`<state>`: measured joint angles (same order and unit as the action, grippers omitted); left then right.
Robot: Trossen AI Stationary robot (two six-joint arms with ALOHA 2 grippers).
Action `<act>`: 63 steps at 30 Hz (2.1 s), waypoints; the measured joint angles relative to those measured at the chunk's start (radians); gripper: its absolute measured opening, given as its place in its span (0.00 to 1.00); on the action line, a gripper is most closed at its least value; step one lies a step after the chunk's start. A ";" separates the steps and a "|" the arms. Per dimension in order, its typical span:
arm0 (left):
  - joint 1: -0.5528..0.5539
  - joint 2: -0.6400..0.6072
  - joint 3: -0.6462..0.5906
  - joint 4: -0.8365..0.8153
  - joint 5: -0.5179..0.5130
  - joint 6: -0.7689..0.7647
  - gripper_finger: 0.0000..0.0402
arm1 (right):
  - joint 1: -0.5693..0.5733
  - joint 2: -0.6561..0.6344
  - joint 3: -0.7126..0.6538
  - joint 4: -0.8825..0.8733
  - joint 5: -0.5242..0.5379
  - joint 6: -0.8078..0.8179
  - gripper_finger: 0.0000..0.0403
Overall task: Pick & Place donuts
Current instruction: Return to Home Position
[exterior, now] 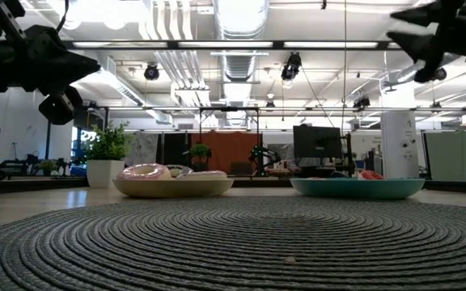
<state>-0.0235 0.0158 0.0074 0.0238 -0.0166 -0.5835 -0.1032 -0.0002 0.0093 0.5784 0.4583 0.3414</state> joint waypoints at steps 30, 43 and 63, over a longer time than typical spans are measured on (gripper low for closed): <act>0.000 0.000 0.000 -0.001 0.001 0.000 0.00 | 0.099 0.000 0.000 -0.472 -0.547 -0.317 0.41; 0.000 0.000 0.000 -0.001 0.001 0.000 0.00 | 0.107 0.000 0.000 -0.558 -0.542 -0.350 0.41; 0.000 0.000 0.000 -0.001 0.001 0.000 0.00 | 0.107 0.016 0.000 -0.558 -0.542 -0.344 0.41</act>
<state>-0.0238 0.0154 0.0071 0.0231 -0.0154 -0.5835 0.0040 0.0154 0.0093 0.0208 -0.0834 -0.0021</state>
